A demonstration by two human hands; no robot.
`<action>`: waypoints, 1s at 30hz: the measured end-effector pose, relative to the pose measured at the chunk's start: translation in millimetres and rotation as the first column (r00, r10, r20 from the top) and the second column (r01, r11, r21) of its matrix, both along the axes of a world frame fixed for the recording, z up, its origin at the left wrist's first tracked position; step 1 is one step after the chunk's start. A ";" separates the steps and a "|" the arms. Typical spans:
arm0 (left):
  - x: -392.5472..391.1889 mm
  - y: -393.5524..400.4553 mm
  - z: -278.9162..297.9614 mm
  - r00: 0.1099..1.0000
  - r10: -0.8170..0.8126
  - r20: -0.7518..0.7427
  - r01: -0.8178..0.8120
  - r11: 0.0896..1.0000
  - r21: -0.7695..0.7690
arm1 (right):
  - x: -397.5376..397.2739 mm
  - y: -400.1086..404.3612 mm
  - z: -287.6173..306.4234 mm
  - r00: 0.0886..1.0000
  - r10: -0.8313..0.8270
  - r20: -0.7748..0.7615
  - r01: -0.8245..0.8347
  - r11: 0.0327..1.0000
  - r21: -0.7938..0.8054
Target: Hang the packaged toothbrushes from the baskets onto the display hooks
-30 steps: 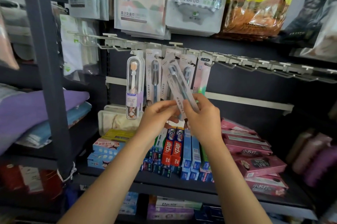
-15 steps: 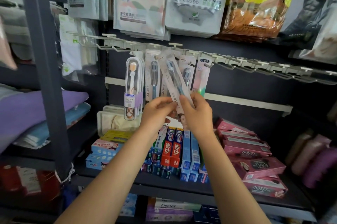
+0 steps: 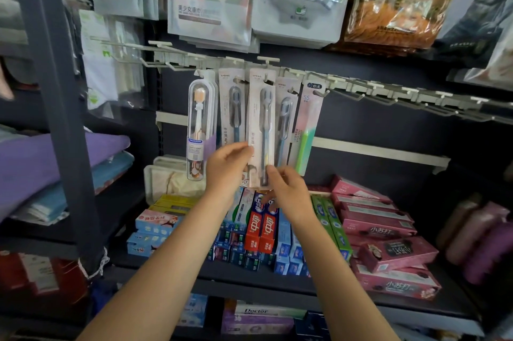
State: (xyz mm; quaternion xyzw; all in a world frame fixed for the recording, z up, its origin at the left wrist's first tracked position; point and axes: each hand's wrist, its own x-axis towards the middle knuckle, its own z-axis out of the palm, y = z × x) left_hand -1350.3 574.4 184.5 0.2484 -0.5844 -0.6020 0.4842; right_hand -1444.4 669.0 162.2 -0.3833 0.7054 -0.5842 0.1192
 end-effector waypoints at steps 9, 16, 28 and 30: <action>-12.0 -14.3 -31.9 0.987 0.007 0.161 -0.016 0.998 0.056 | -3.6 -31.7 -4.7 0.978 -0.056 0.199 0.059 0.998 -0.009; -28.3 -28.0 -40.8 0.959 0.122 0.254 -0.118 0.992 -0.033 | -7.1 -37.6 -5.5 0.951 -0.064 0.304 0.042 0.996 0.077; -28.7 133.0 -168.3 0.890 -0.214 0.402 0.291 0.946 -0.142 | -27.5 176.2 -152.9 0.944 -0.191 0.269 0.104 0.946 0.306; -39.1 168.9 -195.8 0.805 -0.269 0.529 0.407 0.899 -0.163 | -40.4 227.8 -178.3 0.905 -0.359 0.230 0.249 0.884 0.396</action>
